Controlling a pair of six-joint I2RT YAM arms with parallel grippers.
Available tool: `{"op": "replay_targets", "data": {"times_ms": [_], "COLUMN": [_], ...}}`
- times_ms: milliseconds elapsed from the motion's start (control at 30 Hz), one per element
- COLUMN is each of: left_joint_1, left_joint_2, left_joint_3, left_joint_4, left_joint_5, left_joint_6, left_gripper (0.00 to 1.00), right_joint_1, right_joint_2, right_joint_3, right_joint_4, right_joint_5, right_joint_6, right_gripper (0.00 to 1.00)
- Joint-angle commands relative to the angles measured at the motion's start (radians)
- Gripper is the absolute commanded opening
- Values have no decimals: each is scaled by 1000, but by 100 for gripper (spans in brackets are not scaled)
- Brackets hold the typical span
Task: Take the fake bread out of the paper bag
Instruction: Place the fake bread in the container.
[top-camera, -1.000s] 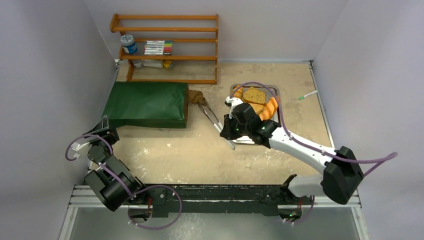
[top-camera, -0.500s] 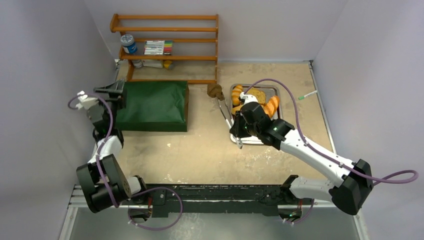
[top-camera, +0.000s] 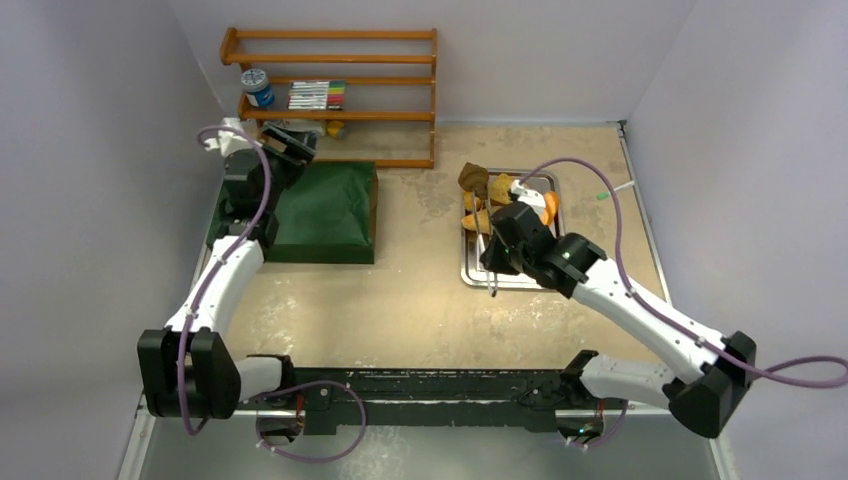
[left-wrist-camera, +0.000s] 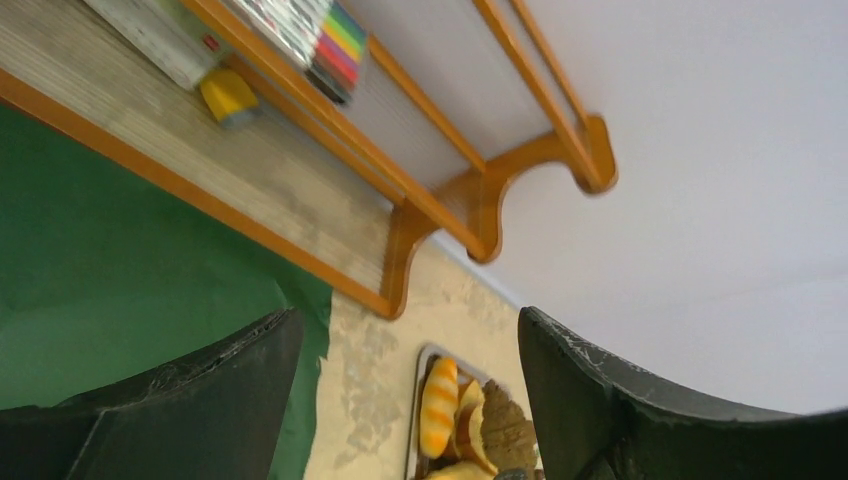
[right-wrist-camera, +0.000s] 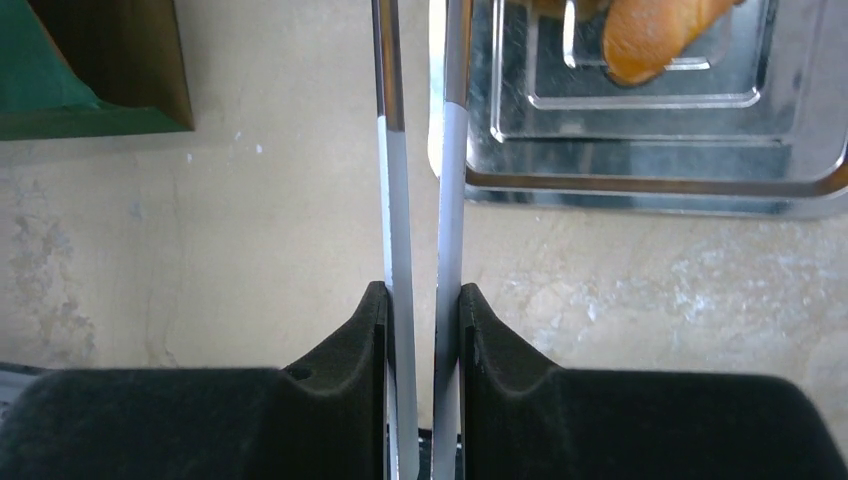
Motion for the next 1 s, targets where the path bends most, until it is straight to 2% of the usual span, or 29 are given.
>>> {"op": "replay_targets", "data": {"times_ms": [0,167,433,667,967], "left_joint_1": [-119,-200,-306,-387,-434], "left_joint_2": [30,58,47,35,14], "left_joint_3": [94,138,155,156,147], "left_joint_4": [-111,-158,-257,-313,-353], "left_joint_5": [-113,-159,-230,-276,-314], "left_joint_6": [176,228,297,341,362], "left_gripper": [79,79,79,79,79], "right_joint_1": [1,31,199,208,207], "right_joint_2": [-147,-229,-323,-408,-480], "right_joint_3": [-73,-162,-238,-283,-321], "right_joint_4": [-69,-113,-217,-278,-305], "right_joint_5": [13,-55,-103,-97,-137], "right_joint_6": [106,149,302,368,398], "right_gripper": [0,0,0,0,0]}}
